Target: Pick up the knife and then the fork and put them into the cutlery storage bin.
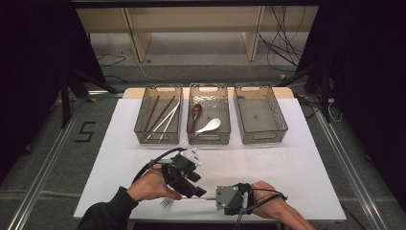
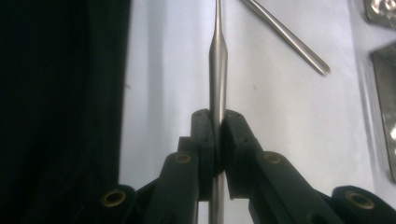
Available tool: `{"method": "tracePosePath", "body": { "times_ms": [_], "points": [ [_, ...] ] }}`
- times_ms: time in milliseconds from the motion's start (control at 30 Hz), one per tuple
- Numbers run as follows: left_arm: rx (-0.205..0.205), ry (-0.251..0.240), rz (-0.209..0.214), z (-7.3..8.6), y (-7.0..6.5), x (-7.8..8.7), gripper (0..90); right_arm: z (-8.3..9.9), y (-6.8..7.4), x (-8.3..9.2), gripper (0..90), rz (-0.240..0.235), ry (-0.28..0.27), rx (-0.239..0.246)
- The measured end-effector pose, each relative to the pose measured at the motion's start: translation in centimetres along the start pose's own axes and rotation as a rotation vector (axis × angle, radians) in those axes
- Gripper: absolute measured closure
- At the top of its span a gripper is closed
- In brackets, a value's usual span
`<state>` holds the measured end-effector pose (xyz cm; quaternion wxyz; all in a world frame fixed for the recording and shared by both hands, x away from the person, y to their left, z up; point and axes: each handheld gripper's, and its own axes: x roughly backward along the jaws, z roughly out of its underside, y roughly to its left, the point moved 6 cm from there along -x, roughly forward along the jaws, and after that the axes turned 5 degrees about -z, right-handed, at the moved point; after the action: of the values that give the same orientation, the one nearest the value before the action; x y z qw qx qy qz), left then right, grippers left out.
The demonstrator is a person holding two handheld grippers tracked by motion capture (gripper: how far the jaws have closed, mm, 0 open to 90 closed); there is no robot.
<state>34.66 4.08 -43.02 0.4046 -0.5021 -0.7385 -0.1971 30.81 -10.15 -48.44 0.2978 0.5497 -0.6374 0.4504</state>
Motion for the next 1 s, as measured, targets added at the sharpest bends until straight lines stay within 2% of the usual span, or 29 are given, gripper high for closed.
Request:
{"method": "tracePosePath", "body": {
  "times_ms": [67, 100, 133, 167, 333, 400, 633, 767, 900, 1000],
  "points": [
    [0.016, -0.064, -0.020, -0.3, 0.5, 0.8, 37.8, 0.4, -0.5, 0.2, 84.5, 0.019, 0.007, -0.027],
    [0.035, -0.088, -0.034, -0.4, 0.8, 1.0, 36.7, 0.6, -0.8, 0.4, 84.5, 0.028, 0.006, -0.020],
    [0.035, -0.101, -0.055, -0.4, 1.1, 1.2, 35.3, 0.8, -1.0, 0.5, 84.5, 0.034, 0.011, -0.053],
    [0.043, -0.117, -0.069, -0.4, 1.3, 1.4, 33.9, 1.1, -1.3, 0.7, 84.5, 0.043, 0.016, -0.062],
    [0.071, -0.144, -0.091, -0.3, 1.7, 1.9, 27.0, 3.0, -3.0, 1.1, 84.5, 0.092, 0.036, -0.142],
    [0.071, -0.157, -0.108, -0.1, 1.8, 2.0, 26.3, 3.8, -3.6, 1.5, 84.5, 0.105, 0.038, -0.179],
    [0.117, -0.168, -0.148, 1.5, 3.0, 2.2, 23.3, 6.0, -5.9, 3.0, 84.5, 0.158, -0.003, -0.334],
    [0.148, -0.138, -0.198, 2.8, 4.0, 1.7, 22.5, 6.8, -7.0, 4.0, 84.5, 0.175, -0.051, -0.429],
    [0.153, -0.096, -0.228, 3.9, 4.5, 1.1, 22.4, 7.4, -8.0, 5.0, 84.6, 0.192, -0.089, -0.484],
    [0.171, -0.095, -0.239, 4.3, 4.8, 1.1, 22.1, 7.7, -8.7, 5.7, 84.6, 0.202, -0.119, -0.525]
  ]
}}
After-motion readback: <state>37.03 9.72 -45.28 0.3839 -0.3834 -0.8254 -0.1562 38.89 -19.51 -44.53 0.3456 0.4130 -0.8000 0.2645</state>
